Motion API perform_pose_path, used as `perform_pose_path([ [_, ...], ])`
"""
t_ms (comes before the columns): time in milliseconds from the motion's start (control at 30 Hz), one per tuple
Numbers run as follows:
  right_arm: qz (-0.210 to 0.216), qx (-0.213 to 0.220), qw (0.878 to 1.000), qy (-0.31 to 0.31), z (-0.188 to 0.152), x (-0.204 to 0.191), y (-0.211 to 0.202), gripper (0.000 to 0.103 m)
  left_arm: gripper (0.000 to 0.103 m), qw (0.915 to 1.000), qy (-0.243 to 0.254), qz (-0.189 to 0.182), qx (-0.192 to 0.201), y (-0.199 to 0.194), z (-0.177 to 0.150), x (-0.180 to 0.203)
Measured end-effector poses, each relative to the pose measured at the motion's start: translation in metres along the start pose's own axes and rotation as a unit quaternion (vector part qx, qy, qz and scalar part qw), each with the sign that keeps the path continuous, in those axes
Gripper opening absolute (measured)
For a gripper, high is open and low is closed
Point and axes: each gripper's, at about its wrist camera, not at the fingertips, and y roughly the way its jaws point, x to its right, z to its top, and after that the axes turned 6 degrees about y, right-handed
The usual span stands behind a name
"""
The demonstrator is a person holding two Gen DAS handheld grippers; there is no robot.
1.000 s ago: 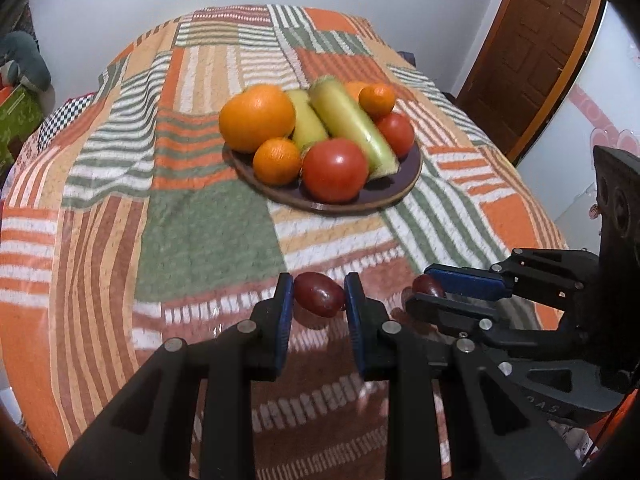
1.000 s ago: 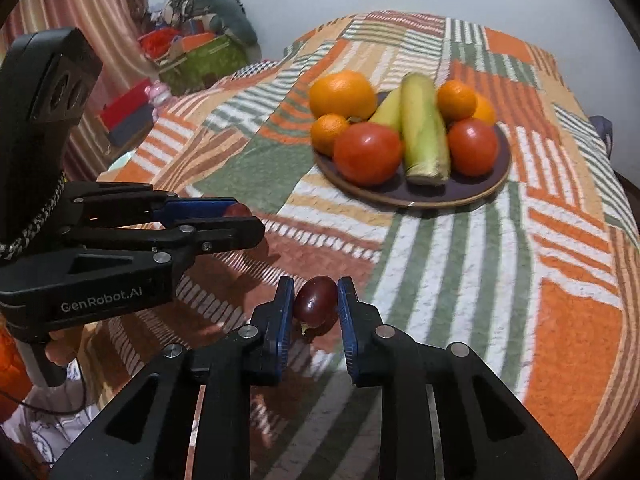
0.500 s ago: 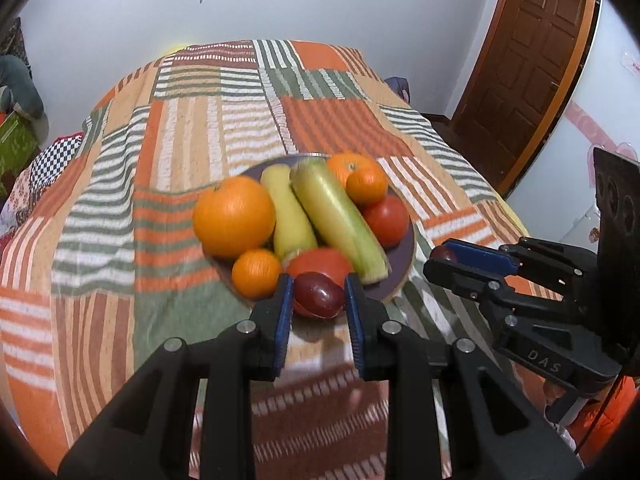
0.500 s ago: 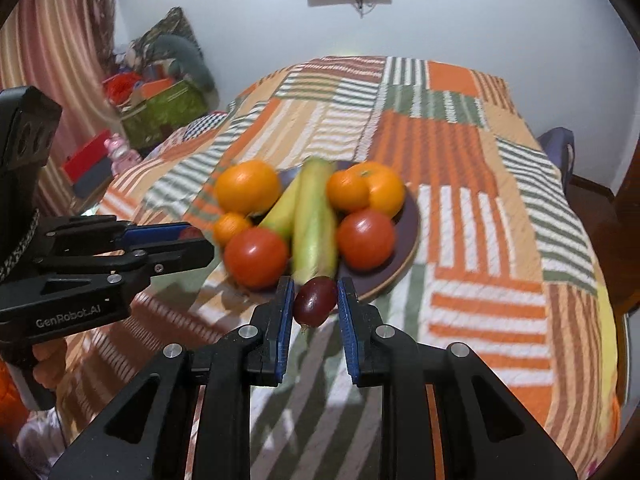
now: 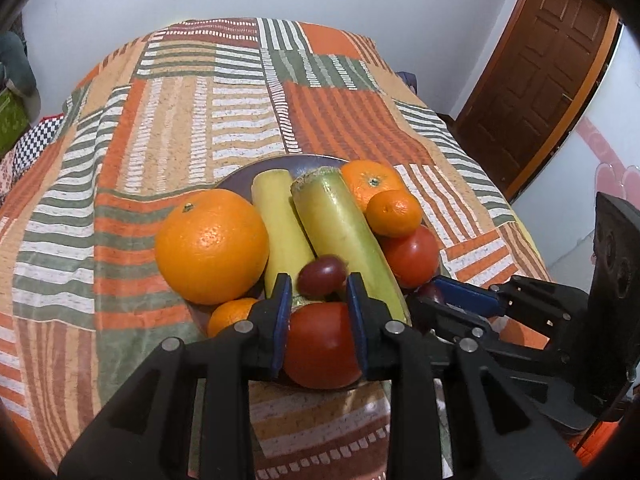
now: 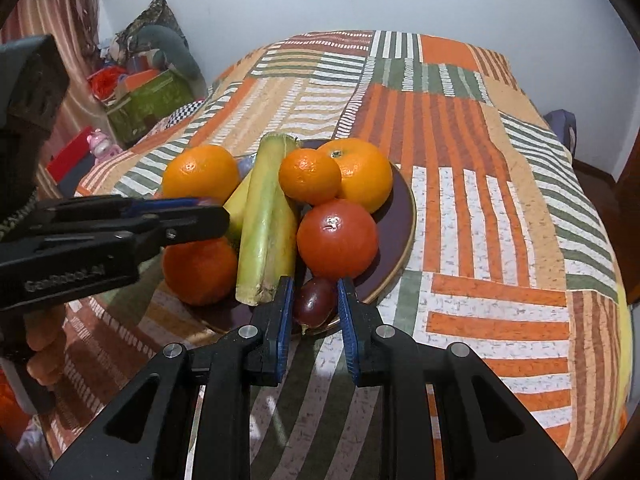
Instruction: Organize fruits
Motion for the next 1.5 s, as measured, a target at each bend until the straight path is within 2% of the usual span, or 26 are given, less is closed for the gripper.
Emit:
perform_pose_path([
  [100,0.001,-0.003,1.0,0.001,0.001,-0.001,-0.002,0.023,0.03,1.0,0.002,0.0,0.002,-0.004,-0.001,0.001],
  [200,-0.003,0.003,1.0,0.001,0.003,-0.001,-0.006,0.037,0.03,0.9998,0.007,0.012,0.015,-0.018,-0.002,0.004],
  [333,-0.008,0.026,1.0,-0.005,0.008,-0.007,-0.026,0.037,0.03,0.9978,0.016,0.032,0.057,-0.059,-0.004,0.01],
  [500,-0.013,0.089,0.996,-0.018,0.016,-0.023,-0.085,0.037,0.03,0.9897,0.031,0.063,0.124,-0.126,-0.004,0.027],
  [633,-0.007,0.149,0.988,-0.032,0.022,-0.044,-0.142,0.037,0.031,0.9779,0.035,0.071,0.194,-0.195,-0.009,0.045],
  [800,-0.002,0.231,0.972,-0.044,0.019,-0.071,-0.214,0.04,0.052,0.9542,0.048,0.094,0.28,-0.27,-0.027,0.074],
  [967,-0.002,0.301,0.952,-0.049,0.005,-0.094,-0.268,0.042,0.066,0.9343,0.063,0.113,0.332,-0.321,-0.046,0.096],
  [1067,-0.006,0.332,0.942,-0.043,-0.004,-0.102,-0.287,0.061,0.072,0.9239,0.078,0.129,0.352,-0.339,-0.057,0.11],
  [1133,-0.007,0.348,0.937,-0.035,-0.009,-0.103,-0.294,0.073,0.079,0.921,0.083,0.133,0.357,-0.346,-0.064,0.119],
  [1200,-0.006,0.356,0.934,-0.026,-0.013,-0.104,-0.298,0.08,0.087,0.9205,0.084,0.131,0.358,-0.349,-0.068,0.124],
  [1300,-0.016,0.364,0.931,-0.023,-0.016,-0.106,-0.298,0.086,0.092,0.9192,0.084,0.134,0.361,-0.353,-0.074,0.13],
  [1367,-0.024,0.366,0.93,-0.024,-0.021,-0.108,-0.299,0.091,0.095,0.9187,0.081,0.136,0.362,-0.354,-0.077,0.13],
  [1433,-0.031,0.37,0.928,-0.021,-0.024,-0.109,-0.3,0.103,0.096,0.9182,0.079,0.137,0.363,-0.356,-0.08,0.132],
  [1500,-0.037,0.375,0.926,-0.02,-0.026,-0.109,-0.301,0.103,0.096,0.9184,0.078,0.137,0.363,-0.357,-0.082,0.133],
])
